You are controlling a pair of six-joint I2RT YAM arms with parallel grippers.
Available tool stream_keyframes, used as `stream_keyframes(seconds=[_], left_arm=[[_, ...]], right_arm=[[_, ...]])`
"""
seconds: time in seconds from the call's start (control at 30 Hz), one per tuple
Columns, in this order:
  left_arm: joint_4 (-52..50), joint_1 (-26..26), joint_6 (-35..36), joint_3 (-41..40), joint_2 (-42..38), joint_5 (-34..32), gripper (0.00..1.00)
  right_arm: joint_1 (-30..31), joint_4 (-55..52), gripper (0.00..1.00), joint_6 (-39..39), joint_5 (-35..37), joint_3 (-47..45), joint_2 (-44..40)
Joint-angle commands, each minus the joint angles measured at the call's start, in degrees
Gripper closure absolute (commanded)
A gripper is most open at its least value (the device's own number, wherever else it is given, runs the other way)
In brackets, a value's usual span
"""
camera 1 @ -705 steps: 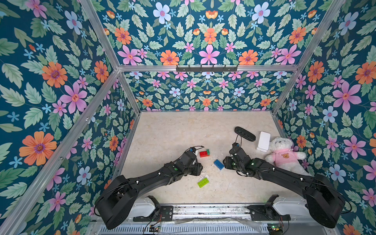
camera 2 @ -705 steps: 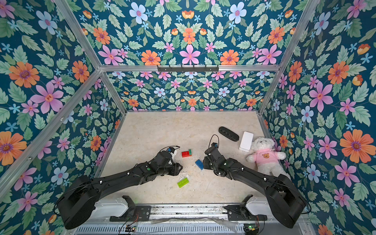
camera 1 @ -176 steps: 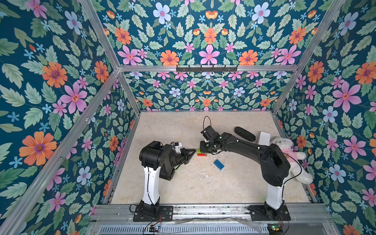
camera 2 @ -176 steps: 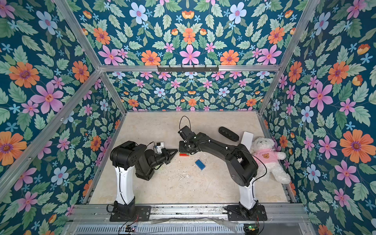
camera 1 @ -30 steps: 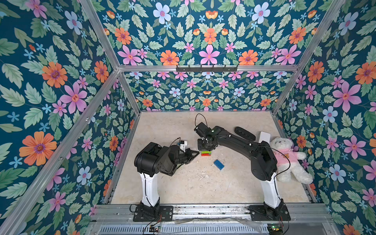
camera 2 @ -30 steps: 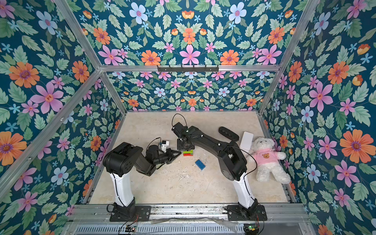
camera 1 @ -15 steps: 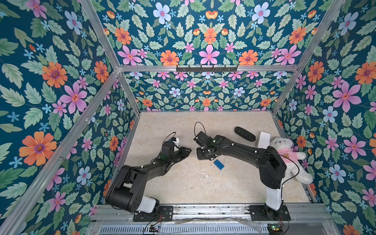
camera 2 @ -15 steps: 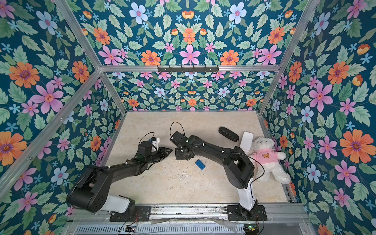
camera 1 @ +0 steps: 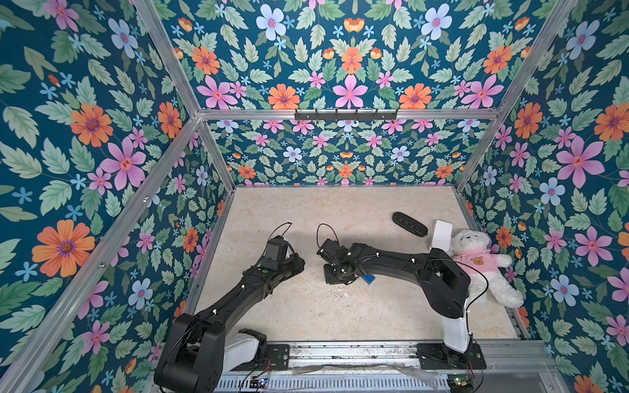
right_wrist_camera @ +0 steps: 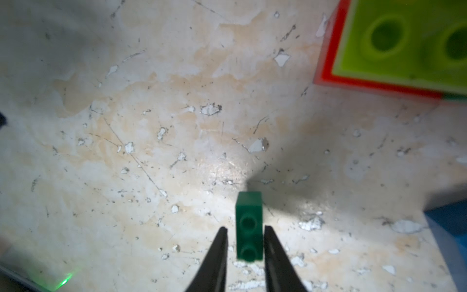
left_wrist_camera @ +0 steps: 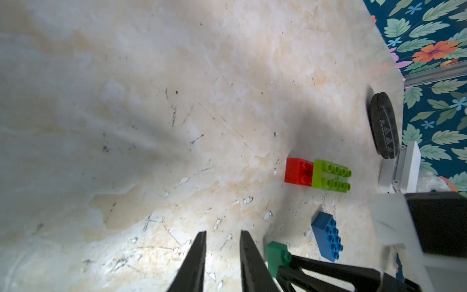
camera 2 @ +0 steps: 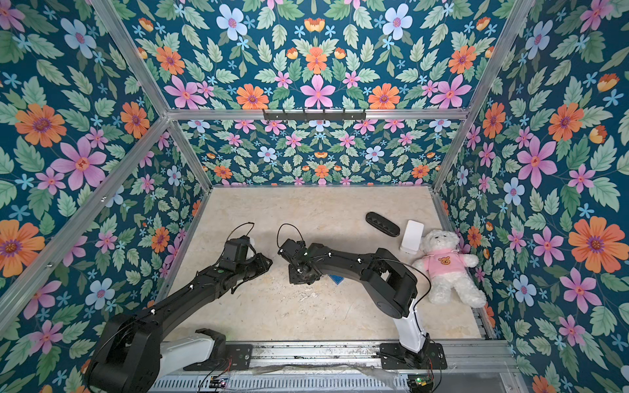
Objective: Assemble the number 5 with lego
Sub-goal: Place the lego brick at the center of the board, then pick up the lego brick from the center of the board.
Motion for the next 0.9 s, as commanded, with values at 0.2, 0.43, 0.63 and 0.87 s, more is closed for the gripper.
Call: stream_keyframes(seconds=[0.2, 0.43, 0.63, 0.87], left_arm=[[-6.10, -0.32, 2.05, 3.00, -0.98, 0.93, 0.73], [-8.74, -10.55, -3.13, 6.73, 1.30, -2.11, 0.60], [-9.29, -19.22, -10.70, 10.45, 9.68, -6.45, 0.65], [-8.39, -24.74, -13.76, 14.69, 16.13, -8.68, 0.63]], right_arm=[[-0.53, 1.00, 0.63, -0.61, 0.09, -1.76, -4.43], [-5.13, 6.52, 0.64, -0.07, 3.53, -14.23, -17.50], [-11.50, 15.44, 0.66, -0.70, 2.17, -25.17, -27.39], [-20.41, 28.81, 0.68, -1.35, -6.07, -34.39, -32.39]])
